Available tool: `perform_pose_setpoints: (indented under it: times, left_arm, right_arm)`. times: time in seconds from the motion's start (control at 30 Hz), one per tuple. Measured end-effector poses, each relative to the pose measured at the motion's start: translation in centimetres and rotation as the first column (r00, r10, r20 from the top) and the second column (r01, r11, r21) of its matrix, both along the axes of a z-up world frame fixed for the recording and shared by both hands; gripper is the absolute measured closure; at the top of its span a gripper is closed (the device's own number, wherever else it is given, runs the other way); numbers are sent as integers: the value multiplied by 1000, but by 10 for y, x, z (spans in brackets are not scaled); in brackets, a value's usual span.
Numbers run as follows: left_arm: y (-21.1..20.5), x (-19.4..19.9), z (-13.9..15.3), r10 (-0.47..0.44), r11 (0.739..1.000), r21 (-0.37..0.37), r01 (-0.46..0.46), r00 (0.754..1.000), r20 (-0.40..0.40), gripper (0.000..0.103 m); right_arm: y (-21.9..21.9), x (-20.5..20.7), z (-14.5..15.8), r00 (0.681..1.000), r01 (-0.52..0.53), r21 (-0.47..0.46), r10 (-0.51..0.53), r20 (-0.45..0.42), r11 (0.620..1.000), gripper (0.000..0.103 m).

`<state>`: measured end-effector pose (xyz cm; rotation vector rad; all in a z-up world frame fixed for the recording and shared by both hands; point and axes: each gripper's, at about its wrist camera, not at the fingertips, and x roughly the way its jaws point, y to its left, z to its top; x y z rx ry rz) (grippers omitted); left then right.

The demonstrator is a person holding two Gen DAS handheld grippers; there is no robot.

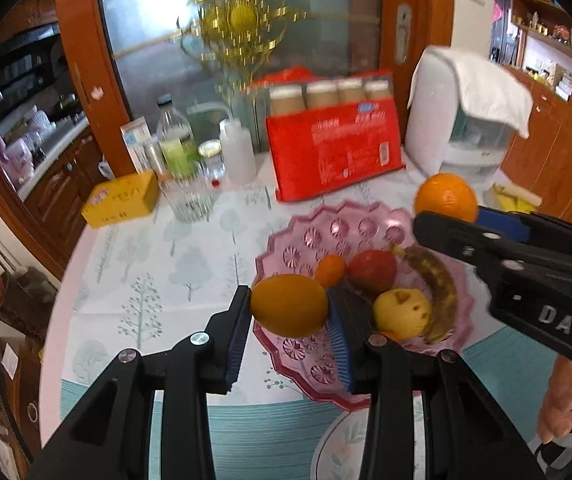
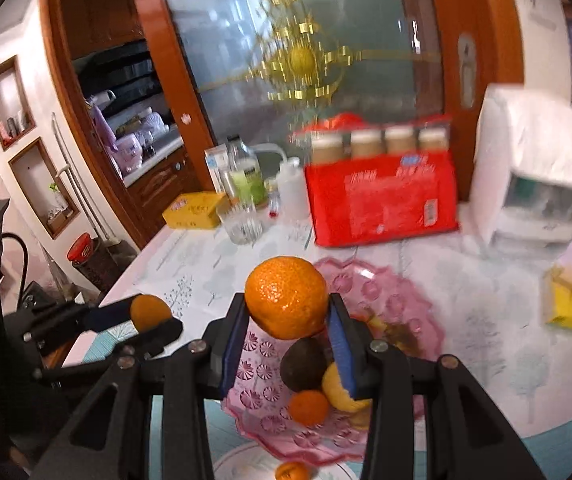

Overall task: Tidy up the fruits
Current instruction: 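Carry both oranges over the pink bowl with both tools, then open both tools to release the oranges into the bowl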

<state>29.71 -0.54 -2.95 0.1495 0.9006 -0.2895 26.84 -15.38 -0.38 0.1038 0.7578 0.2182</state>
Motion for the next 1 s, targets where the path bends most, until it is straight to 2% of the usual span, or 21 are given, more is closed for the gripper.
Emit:
perform_pose_setpoints:
  times: [0.27, 0.47, 0.63, 0.73, 0.93, 1.0]
  left_arm:
    - [-4, 34, -68, -4, 1000, -1, 3, 993, -121, 67]
    - [-4, 52, -96, 16, 1000, 1, -16, 987, -161, 67]
    - [-5, 60, -111, 27, 1000, 0, -28, 983, -181, 67]
    - [-7, 61, -113, 28, 1000, 13, -26, 986, -163, 67]
    - [-9, 61, -114, 29, 999, 22, -26, 988, -152, 66]
    - [-9, 62, -114, 27, 1000, 18, -25, 987, -155, 57]
  right_arm:
    - [12, 53, -83, 983, 12, 44, -4, -181, 999, 63]
    - [10, 75, -119, 968, 36, 62, -19, -250, 997, 63]
    - [6, 83, -137, 956, 48, 102, -16, -293, 994, 63]
    - [7, 85, -145, 949, 42, 115, -4, -314, 993, 62]
    - [8, 87, -148, 945, 41, 135, 6, -326, 990, 62]
    - [6, 87, -148, 944, 37, 160, 18, -331, 986, 60]
